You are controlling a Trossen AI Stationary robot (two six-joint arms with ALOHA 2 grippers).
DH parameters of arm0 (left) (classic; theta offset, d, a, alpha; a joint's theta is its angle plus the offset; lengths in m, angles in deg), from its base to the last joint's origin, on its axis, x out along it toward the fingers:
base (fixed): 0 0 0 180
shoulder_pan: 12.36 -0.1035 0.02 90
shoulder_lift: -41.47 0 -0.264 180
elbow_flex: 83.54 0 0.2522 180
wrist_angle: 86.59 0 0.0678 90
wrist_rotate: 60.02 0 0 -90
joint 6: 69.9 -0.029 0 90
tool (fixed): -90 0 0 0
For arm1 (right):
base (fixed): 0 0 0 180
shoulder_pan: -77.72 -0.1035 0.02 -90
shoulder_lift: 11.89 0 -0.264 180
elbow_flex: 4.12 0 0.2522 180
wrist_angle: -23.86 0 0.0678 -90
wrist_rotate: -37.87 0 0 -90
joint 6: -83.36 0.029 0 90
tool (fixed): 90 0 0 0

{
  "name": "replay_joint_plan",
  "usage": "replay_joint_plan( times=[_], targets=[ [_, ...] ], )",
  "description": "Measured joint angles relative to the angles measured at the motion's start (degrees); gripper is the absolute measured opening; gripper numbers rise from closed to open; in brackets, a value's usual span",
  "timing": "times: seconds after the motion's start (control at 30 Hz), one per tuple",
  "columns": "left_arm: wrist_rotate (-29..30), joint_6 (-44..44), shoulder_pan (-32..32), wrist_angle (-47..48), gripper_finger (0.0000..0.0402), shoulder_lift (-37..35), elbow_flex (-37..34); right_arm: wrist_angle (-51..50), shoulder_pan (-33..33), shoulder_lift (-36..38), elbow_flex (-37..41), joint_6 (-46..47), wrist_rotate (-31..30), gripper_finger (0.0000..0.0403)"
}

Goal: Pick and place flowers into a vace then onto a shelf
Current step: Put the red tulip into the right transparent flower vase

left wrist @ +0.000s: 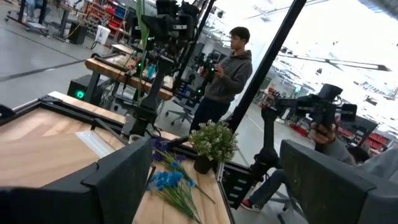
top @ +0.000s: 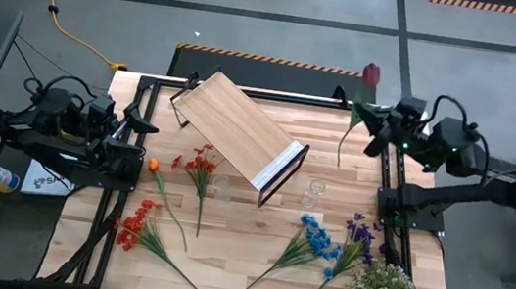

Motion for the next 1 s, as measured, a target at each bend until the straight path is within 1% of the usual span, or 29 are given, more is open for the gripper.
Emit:
replay_joint_plan(
  times=[0.07, 0.2, 0.4, 0.57, 0.7, 0.83, 0.93, 1.0],
  targets=[
    [0.00, 0.00, 0.00, 0.44, 0.0386, 0.00, 0.00, -0.60, -2.87, -0.12, -0.02, -0.56, -4.09, 0.0000],
    [0.00, -0.02, 0.00, 0.69, 0.0386, 0.00, 0.00, -1.18, -9.50, -0.16, -0.02, -1.32, -9.55, 0.0000],
    [-0.02, -0.30, -0.01, 0.74, 0.0386, 0.00, 0.00, -1.39, -21.08, -1.22, -0.02, -4.28, -18.37, 0.0000],
    [-0.02, -0.31, -0.02, 0.76, 0.0386, 0.00, 0.00, -0.98, -30.90, -3.37, -0.02, -5.50, -30.59, 0.0000],
    [-0.04, -0.31, -0.01, 0.76, 0.0386, 0.00, 0.00, 3.24, -38.12, -5.74, -0.03, -8.95, -39.91, 0.0000],
    [0.58, -0.33, 0.00, 0.76, 0.0386, 0.00, 0.00, 7.81, -43.74, -8.31, -0.04, -13.00, -48.42, 0.0000],
    [1.16, -0.33, 0.00, 0.76, 0.0386, 0.00, 0.00, 8.63, -47.08, -9.85, -0.04, -13.77, -55.51, 0.0000],
    [1.18, -0.33, -0.01, 0.76, 0.0386, 0.00, 0.00, 7.94, -48.82, -10.40, -0.04, -13.01, -56.43, 0.0000]
  ],
)
